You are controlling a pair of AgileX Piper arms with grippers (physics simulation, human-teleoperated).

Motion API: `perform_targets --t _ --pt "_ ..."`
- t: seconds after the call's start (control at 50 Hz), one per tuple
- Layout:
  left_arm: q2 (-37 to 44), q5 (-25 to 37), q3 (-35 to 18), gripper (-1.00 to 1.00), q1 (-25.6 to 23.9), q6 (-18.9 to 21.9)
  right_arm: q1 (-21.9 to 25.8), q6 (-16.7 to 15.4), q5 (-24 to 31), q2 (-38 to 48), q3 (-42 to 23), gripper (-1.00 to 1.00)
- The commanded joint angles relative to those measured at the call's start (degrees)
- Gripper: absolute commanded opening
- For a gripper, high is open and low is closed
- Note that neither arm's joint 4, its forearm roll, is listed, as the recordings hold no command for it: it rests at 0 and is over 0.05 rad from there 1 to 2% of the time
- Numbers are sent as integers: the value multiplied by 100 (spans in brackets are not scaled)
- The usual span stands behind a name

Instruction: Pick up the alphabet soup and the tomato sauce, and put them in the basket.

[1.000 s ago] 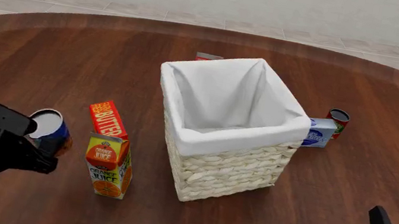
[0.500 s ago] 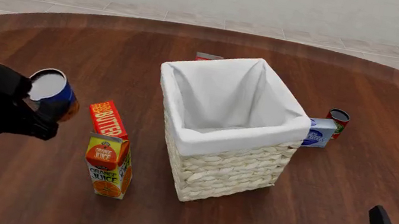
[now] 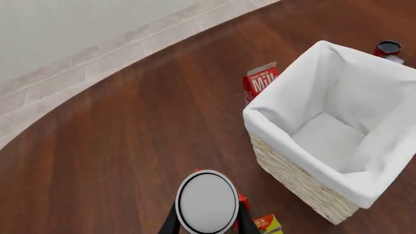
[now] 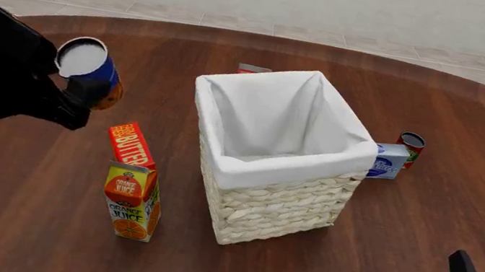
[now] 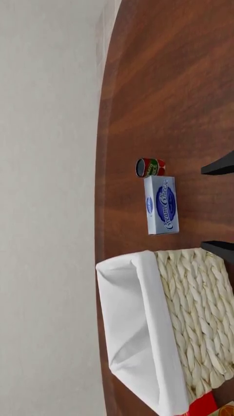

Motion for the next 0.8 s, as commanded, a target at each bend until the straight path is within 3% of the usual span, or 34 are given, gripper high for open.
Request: perform_targets --t 0.02,0.8 --pt "224 218 -659 -100 -382 187 -2 15 1 -3 1 100" --pt "1556 512 -2390 -100 -1527 378 -4 40 11 -8 8 100"
